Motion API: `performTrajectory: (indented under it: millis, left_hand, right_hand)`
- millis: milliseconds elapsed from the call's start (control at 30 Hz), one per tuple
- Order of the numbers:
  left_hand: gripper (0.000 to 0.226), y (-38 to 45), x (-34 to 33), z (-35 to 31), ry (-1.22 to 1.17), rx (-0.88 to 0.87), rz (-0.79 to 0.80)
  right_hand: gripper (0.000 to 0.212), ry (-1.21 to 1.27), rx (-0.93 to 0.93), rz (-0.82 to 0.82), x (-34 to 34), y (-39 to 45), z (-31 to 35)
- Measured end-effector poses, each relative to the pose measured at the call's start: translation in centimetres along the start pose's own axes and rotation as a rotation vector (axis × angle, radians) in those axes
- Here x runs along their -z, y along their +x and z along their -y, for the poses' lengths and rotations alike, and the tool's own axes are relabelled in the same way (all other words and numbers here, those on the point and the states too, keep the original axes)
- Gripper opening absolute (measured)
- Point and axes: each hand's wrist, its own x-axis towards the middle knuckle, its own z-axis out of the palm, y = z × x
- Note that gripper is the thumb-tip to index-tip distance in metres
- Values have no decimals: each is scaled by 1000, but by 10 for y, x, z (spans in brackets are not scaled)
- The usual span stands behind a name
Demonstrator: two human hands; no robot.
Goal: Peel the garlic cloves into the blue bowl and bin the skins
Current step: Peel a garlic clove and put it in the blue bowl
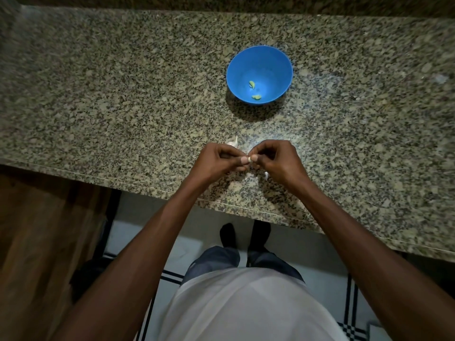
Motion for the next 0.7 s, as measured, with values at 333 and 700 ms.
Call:
performTrajectory:
  millis: [333,700]
  left_hand:
    - [22,1,-8,10,28,-38,-94]
    - [19,7,-3,14,-47,-24,-84]
  right_hand:
    - [21,399,-94,-35,-11,-2,-8]
    - [39,308,-50,-193,-24,-5,-5]
